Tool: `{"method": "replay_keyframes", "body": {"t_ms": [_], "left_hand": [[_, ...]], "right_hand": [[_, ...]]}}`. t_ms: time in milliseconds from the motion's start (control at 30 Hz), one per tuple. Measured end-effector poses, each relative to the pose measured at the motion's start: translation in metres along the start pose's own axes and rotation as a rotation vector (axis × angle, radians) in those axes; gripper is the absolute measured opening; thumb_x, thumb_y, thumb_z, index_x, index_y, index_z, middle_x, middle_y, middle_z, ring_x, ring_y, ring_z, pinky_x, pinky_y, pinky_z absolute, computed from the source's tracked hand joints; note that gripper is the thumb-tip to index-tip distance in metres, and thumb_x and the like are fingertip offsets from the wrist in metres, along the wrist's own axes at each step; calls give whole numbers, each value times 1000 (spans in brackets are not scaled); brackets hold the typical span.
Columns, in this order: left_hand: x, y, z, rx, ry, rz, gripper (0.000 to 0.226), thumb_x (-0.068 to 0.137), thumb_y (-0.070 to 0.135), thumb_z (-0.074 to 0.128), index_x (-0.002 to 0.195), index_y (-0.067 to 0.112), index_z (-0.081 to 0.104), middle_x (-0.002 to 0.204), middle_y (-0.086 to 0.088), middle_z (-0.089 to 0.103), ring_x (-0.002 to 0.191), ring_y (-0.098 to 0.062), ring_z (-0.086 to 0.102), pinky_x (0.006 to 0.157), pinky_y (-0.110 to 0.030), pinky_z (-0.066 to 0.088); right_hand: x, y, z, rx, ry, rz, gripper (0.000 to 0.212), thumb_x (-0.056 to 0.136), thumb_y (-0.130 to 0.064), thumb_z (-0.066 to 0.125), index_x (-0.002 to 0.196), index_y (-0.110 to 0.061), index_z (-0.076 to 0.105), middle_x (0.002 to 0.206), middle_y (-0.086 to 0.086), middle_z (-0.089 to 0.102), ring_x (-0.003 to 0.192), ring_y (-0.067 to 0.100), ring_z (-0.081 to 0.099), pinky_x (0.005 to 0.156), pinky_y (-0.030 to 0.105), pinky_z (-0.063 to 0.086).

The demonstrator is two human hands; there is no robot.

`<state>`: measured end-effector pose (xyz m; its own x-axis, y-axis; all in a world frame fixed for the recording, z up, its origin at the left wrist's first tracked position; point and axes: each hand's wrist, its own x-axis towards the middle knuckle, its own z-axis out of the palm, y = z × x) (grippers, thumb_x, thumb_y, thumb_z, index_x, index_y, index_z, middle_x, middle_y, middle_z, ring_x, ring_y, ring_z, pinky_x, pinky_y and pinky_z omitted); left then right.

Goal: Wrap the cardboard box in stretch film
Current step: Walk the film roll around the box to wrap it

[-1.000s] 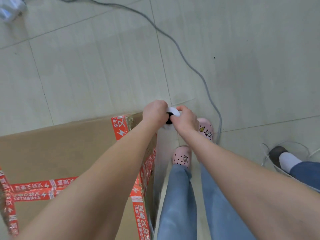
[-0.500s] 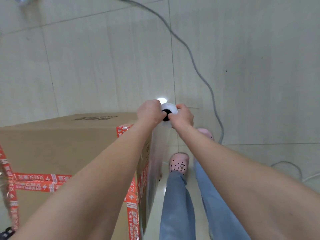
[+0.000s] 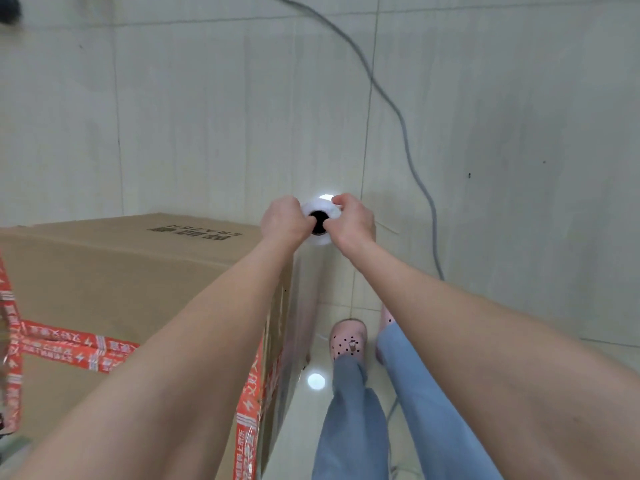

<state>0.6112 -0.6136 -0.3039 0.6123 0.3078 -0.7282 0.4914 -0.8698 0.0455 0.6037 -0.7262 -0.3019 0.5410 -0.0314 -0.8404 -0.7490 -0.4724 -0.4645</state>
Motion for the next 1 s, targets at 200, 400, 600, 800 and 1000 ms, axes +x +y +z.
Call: {"method": "replay_keyframes", "body": {"t_ms": [200,400,600,800,1000], "left_hand": [[11,-17,-11,-96,-17,-72,19,77,18,57,86,2,65,81,-14,69,78,-30,68,69,-35,55],[23,-23,-13,26,-51,70,30,83,20,57,112,11,59,107,-11,63,98,-29,57,70,-32,43],[44,-24,-26,66,-76,197,5,80,14,54,80,13,59,78,-5,56,76,-27,54,60,-29,36],[51,-41,-42,-133,-34,-14,15,80,18,56,72,5,56,74,-11,60,73,-31,59,58,-31,42],[57,-70,-54,-565,-43,-315,29,80,25,57,84,-2,67,66,-17,70,58,-28,70,69,-36,60]], "right_hand": [[6,-15,21,103,-100,115,55,85,-16,59,138,-20,42,126,6,55,103,26,58,88,38,53],[9,-19,28,50,-66,149,55,87,-14,56,139,-21,40,131,6,52,113,27,54,93,40,49],[18,-38,28,-12,4,133,44,82,-14,61,124,-12,49,121,8,55,94,21,52,76,27,43],[32,-74,41,-159,6,14,32,81,-13,59,112,-17,55,112,3,60,93,21,54,76,28,44],[42,-107,64,-140,-40,-68,45,82,-15,61,126,-17,51,125,4,55,107,22,56,80,25,42]]}}
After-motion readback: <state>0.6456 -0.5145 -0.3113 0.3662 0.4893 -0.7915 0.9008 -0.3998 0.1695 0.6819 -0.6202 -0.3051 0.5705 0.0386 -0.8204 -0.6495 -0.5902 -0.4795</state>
